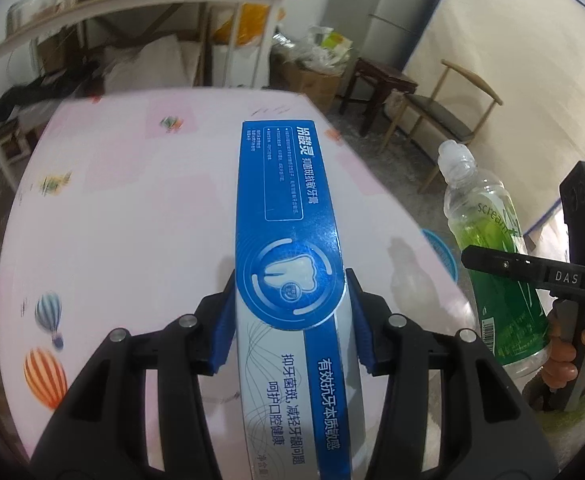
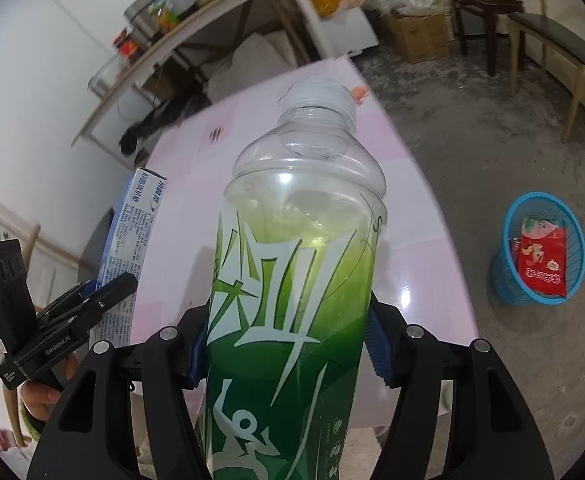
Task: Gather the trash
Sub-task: 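Lift the blue box up with the left tool while the right tool holds the bottle, then carry the bottle and blue box over the blue wastebasket with both tools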
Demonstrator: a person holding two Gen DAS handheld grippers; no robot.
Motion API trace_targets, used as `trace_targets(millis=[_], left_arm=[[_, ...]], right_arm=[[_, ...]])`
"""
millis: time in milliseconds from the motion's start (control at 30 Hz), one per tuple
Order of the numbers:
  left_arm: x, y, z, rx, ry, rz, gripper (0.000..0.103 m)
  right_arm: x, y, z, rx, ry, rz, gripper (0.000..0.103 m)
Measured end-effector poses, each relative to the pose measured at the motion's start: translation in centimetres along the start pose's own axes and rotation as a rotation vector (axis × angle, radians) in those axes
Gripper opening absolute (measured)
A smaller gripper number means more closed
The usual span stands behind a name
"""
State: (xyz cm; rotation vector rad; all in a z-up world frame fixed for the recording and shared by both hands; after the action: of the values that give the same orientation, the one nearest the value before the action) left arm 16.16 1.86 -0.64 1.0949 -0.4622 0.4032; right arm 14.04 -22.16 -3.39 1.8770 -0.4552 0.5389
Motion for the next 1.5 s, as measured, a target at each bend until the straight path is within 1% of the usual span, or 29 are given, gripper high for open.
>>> trace_targets(millis=[267, 367, 433, 533, 633, 767, 867, 900, 967, 1000, 1100, 1267, 1367, 1400, 1467, 1500], left_arm=[[2.4, -1.3, 5.6, -0.049, -0.079, -0.005, 0.047], [2.9, -2.5, 8.0, -0.07, -0.099, -0.026, 0.047], [3.2, -3.2, 8.9, -0.09, -0.103, -0.047, 0.047], [3.3, -4.3, 11.0, -0.12, -0.127, -0.078, 0.047], [3.4, -5.5, 13.2, -0.154, -0.143, -0.111, 0.047], [3.2, -7.7, 16.8, -0.219, -0.174, -0.179, 0.047], [2.8, -9.5, 19.2, -0.245, -0.193, -0.239, 0.047], [2.5, -10.4, 20.3, -0.253, -0.202, -0.265, 0.047], [1.9, -12.1, 22.2, -0.259, -0.217, -0.311, 0.047], [1.4, -13.3, 23.6, -0.264, -0.225, -0.346, 0.047], [0.4, -16.2, 26.4, -0.255, -0.24, -0.414, 0.047], [-1.1, -21.6, 30.9, -0.215, -0.256, -0.507, 0.047], [-1.4, -24.2, 33.3, -0.206, -0.258, -0.533, 0.047], [-1.5, -25.5, 34.6, -0.206, -0.248, -0.542, 0.048], [-1.1, -27.6, 36.4, -0.208, -0.234, -0.531, 0.058], [-0.8, -28.8, 36.9, -0.191, -0.224, -0.509, 0.072]], right_arm=[[-0.6, 3.1, 5.0, -0.04, -0.089, 0.077, 0.061], [-1.0, 4.0, 6.5, -0.052, -0.122, 0.097, 0.061], [-1.5, 4.8, 7.6, -0.065, -0.149, 0.12, 0.061], [-2.8, 6.5, 9.8, -0.095, -0.197, 0.157, 0.061], [-4.9, 8.4, 12.5, -0.141, -0.278, 0.185, 0.061], [-8.8, 11.0, 16.7, -0.244, -0.41, 0.199, 0.061], [-11.6, 11.9, 19.4, -0.283, -0.5, 0.204, 0.061], [-13.0, 12.1, 20.6, -0.295, -0.546, 0.207, 0.061], [-14.6, 12.2, 22.1, -0.299, -0.6, 0.209, 0.061], [-15.6, 11.9, 22.9, -0.29, -0.638, 0.21, 0.061], [-17.5, 11.2, 24.9, -0.258, -0.708, 0.203, 0.061], [-18.6, 9.8, 26.8, -0.243, -0.752, 0.184, 0.061], [-19.6, 9.2, 27.8, -0.234, -0.78, 0.174, 0.061], [-20.0, 9.1, 27.9, -0.232, -0.785, 0.171, 0.061], [-20.1, 8.9, 28.5, -0.23, -0.793, 0.164, 0.061], [-20.1, 8.7, 28.6, -0.23, -0.796, 0.16, 0.061]])
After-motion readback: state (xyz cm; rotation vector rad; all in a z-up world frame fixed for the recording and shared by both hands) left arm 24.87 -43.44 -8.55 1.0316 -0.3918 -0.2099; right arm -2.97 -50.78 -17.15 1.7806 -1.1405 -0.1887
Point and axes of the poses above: each gripper's, at about its wrist camera, not at the fingertips, and y roughly against the way its jaws point, z to its right, x to its top, the point moved 2 cm from there along -y, roughly the way its jaws point, and after that the axes turned 15 degrees about y, right-handed, at the moved point
